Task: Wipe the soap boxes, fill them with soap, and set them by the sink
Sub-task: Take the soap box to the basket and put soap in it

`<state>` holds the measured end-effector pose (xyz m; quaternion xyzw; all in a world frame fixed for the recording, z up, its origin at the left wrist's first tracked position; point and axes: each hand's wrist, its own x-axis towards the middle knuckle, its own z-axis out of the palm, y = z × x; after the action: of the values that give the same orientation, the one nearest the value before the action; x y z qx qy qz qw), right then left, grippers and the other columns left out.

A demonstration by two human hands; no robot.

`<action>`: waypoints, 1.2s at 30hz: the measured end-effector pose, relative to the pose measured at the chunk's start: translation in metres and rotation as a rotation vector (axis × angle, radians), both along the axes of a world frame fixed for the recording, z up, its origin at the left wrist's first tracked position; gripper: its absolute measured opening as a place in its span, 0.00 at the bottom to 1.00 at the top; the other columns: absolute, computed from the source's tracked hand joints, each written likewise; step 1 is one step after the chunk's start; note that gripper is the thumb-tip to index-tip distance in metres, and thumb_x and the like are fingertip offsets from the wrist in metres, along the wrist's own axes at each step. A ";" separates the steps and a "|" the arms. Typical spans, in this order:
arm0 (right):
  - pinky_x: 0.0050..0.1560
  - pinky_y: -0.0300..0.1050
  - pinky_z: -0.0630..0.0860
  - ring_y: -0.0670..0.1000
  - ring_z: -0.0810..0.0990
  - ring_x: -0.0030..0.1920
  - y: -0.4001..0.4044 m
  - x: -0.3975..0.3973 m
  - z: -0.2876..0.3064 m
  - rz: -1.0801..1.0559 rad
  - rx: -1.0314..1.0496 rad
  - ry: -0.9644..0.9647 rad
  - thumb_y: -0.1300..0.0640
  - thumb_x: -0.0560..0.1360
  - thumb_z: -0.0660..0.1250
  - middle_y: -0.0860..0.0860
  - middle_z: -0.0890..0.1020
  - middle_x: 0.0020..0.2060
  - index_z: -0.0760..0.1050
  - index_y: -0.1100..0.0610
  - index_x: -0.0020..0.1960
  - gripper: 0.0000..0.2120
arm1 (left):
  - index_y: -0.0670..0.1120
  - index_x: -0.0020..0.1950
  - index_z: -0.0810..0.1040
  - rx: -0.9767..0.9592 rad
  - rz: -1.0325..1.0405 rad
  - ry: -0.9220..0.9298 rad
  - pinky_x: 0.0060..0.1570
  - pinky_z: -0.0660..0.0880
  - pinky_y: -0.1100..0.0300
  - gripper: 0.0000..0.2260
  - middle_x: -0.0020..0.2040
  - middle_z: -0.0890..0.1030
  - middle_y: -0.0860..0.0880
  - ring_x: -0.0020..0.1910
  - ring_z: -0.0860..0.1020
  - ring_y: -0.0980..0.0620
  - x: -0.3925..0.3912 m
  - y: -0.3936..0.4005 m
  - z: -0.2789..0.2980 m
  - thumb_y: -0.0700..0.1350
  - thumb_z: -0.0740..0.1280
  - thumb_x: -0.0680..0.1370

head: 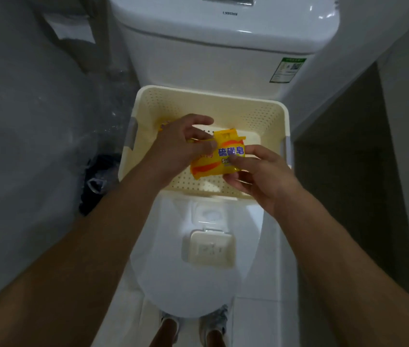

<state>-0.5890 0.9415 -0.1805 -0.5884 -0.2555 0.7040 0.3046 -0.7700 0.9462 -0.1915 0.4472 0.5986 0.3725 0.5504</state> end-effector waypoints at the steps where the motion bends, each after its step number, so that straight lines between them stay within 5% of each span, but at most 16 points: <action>1: 0.43 0.46 0.83 0.54 0.85 0.41 -0.007 0.002 0.000 -0.039 -0.014 0.032 0.66 0.76 0.71 0.56 0.86 0.42 0.76 0.58 0.52 0.07 | 0.52 0.65 0.76 -0.003 0.036 0.026 0.45 0.78 0.60 0.19 0.51 0.83 0.52 0.48 0.82 0.56 0.003 -0.007 0.001 0.42 0.73 0.76; 6: 0.45 0.45 0.83 0.54 0.87 0.42 -0.041 0.014 -0.001 -0.197 -0.054 0.133 0.67 0.75 0.71 0.56 0.87 0.45 0.76 0.59 0.52 0.09 | 0.52 0.65 0.75 -0.016 0.127 0.111 0.43 0.80 0.56 0.18 0.52 0.82 0.49 0.48 0.82 0.52 0.012 -0.044 0.004 0.49 0.73 0.76; 12: 0.47 0.46 0.84 0.57 0.87 0.50 -0.080 0.024 -0.001 -0.212 -0.029 0.127 0.67 0.74 0.72 0.60 0.85 0.52 0.77 0.62 0.55 0.10 | 0.53 0.51 0.78 0.002 0.117 0.077 0.34 0.81 0.60 0.12 0.45 0.85 0.51 0.41 0.84 0.55 0.018 -0.084 0.002 0.40 0.75 0.74; 19: 0.46 0.44 0.83 0.55 0.86 0.47 -0.121 0.032 -0.025 -0.143 0.057 -0.235 0.66 0.73 0.74 0.66 0.84 0.46 0.83 0.61 0.50 0.06 | 0.52 0.47 0.80 -0.075 0.171 0.108 0.40 0.81 0.55 0.13 0.40 0.86 0.51 0.39 0.85 0.53 0.024 -0.128 -0.029 0.39 0.78 0.69; 26: 0.50 0.48 0.82 0.51 0.85 0.42 -0.140 0.036 -0.076 -0.043 -0.008 -0.541 0.62 0.67 0.81 0.47 0.85 0.36 0.80 0.49 0.37 0.12 | 0.55 0.43 0.81 -0.188 0.226 0.203 0.48 0.82 0.44 0.11 0.40 0.85 0.50 0.42 0.85 0.49 0.038 -0.166 -0.075 0.40 0.78 0.69; 32: 0.56 0.49 0.81 0.50 0.84 0.43 -0.146 0.030 -0.114 0.144 -0.030 -0.729 0.60 0.68 0.80 0.48 0.84 0.38 0.85 0.55 0.48 0.10 | 0.45 0.50 0.86 -0.271 0.229 0.399 0.47 0.81 0.47 0.08 0.42 0.85 0.47 0.40 0.83 0.49 0.047 -0.180 -0.109 0.42 0.77 0.72; 36: 0.51 0.45 0.81 0.52 0.84 0.46 -0.147 0.027 -0.129 0.255 -0.003 -0.858 0.58 0.70 0.78 0.52 0.86 0.47 0.84 0.56 0.53 0.12 | 0.44 0.52 0.85 -0.285 0.182 0.509 0.51 0.80 0.51 0.09 0.46 0.86 0.46 0.45 0.83 0.49 0.051 -0.176 -0.119 0.43 0.76 0.72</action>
<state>-0.5616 0.7947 -0.3098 -0.7913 -0.4284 0.4287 0.0810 -0.7186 0.7697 -0.3109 0.3890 0.8010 0.2086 0.4045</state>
